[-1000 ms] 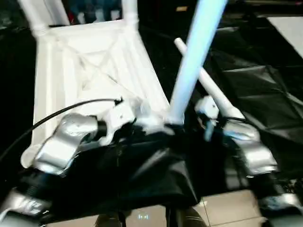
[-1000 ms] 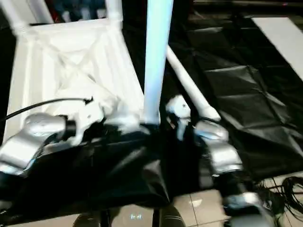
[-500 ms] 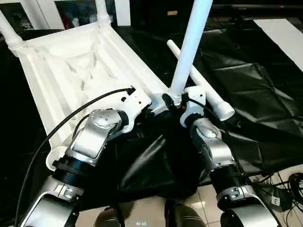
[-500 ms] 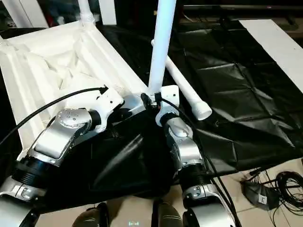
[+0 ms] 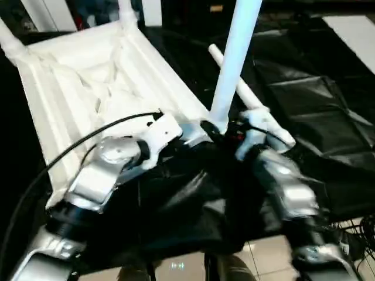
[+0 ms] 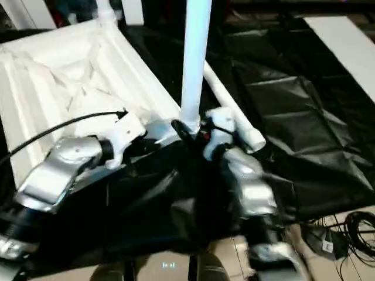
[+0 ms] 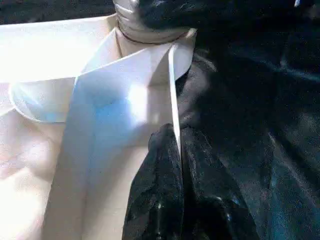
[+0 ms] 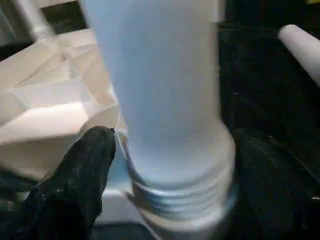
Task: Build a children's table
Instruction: Rotate leg to tighten
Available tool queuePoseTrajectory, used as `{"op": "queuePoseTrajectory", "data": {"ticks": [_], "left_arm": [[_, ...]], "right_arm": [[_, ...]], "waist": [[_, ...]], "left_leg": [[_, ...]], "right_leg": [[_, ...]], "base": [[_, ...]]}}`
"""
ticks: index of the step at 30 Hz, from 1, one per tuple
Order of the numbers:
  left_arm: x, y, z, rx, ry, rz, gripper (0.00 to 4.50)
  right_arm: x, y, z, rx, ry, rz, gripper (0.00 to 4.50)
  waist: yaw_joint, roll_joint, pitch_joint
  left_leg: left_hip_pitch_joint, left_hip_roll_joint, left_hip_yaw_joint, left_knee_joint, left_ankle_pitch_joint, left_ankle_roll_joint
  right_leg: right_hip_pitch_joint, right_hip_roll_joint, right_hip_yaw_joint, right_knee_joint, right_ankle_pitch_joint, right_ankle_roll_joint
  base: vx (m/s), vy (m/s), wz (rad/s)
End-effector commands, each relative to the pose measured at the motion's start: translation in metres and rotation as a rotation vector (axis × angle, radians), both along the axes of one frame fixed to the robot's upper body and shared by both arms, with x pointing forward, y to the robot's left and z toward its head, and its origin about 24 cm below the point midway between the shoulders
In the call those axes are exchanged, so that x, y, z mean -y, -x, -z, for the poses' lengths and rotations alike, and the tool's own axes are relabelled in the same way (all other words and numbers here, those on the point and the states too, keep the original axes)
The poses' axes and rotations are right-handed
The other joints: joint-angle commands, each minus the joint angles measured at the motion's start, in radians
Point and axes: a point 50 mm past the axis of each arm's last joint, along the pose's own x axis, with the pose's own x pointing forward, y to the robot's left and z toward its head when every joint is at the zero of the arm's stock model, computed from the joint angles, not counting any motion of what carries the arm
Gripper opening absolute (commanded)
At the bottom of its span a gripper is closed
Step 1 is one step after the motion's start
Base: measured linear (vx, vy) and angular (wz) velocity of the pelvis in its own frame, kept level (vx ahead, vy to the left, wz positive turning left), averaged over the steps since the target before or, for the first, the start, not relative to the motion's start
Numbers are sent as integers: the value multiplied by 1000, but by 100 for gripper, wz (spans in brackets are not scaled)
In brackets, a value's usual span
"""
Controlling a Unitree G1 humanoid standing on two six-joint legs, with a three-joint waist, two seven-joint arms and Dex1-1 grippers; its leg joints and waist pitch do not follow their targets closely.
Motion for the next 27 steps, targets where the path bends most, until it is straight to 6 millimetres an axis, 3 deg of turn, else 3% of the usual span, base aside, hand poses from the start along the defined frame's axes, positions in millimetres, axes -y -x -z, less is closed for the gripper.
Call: {"op": "queuePoseTrajectory", "data": {"ticks": [1, 4, 6, 10, 14, 18, 21, 22, 27], "left_arm": [[-10, 14, 32, -163, -76, 34, 0], [-21, 18, 29, -176, -96, 89, 0], [-23, 19, 25, -176, -85, 130, 0], [-26, 27, 22, -206, -79, 232, 0], [-26, 36, 20, -232, -79, 319, 0], [-27, 38, 20, -239, -88, 331, 0], [-28, 37, 20, -233, -90, 324, 0], [-29, 37, 20, -232, -91, 322, 0], [-31, 36, 19, -232, -91, 320, 0]], "right_arm": [[3, 10, -1, 5, 32, -123, 392], [14, 24, -1, 20, 160, -325, 392], [17, 25, -3, 38, 190, -360, 392], [18, 24, -7, 44, 197, -425, 392], [17, 24, -8, 49, 232, -485, 392], [14, 23, -4, 38, 286, -543, 392], [12, 23, -2, 39, 301, -567, 392], [10, 22, -1, 45, 310, -581, 364], [7, 20, -2, 50, 296, -581, 331]], "waist": [[2, 5, -63], [4, 6, -60], [3, 3, -57], [5, 5, -55], [4, 7, -58], [12, 4, -61], [16, 3, -62], [19, 2, -62], [19, -1, -64]], "left_leg": [[16, 29, -6, -41, -88, 107], [16, 29, -6, -39, -89, 127], [17, 30, -6, -41, -119, 126], [23, 35, -10, -45, -182, 87], [25, 36, -8, -43, -141, 91], [26, 34, -4, -38, -91, 116], [25, 34, -3, -36, -92, 118], [24, 34, -3, -37, -93, 117], [23, 33, -4, -34, -80, 122]], "right_leg": [[61, -50, 44, -35, -20, -254], [65, -50, 44, -34, -8, -265], [63, -53, 43, -40, -66, -267], [57, -58, 45, -50, -211, -252], [56, -55, 46, -40, -151, -265], [58, -53, 46, -29, -64, -288], [59, -54, 47, -30, -71, -290], [60, -55, 47, -29, -82, -287], [62, -54, 47, -26, -76, -288]], "base": [[0, 0, 0], [0, 0, 0], [0, 0, 0], [0, 0, 0], [0, 0, 0], [0, 0, 0], [0, 0, 0], [0, 0, 0], [0, 0, 0]]}}
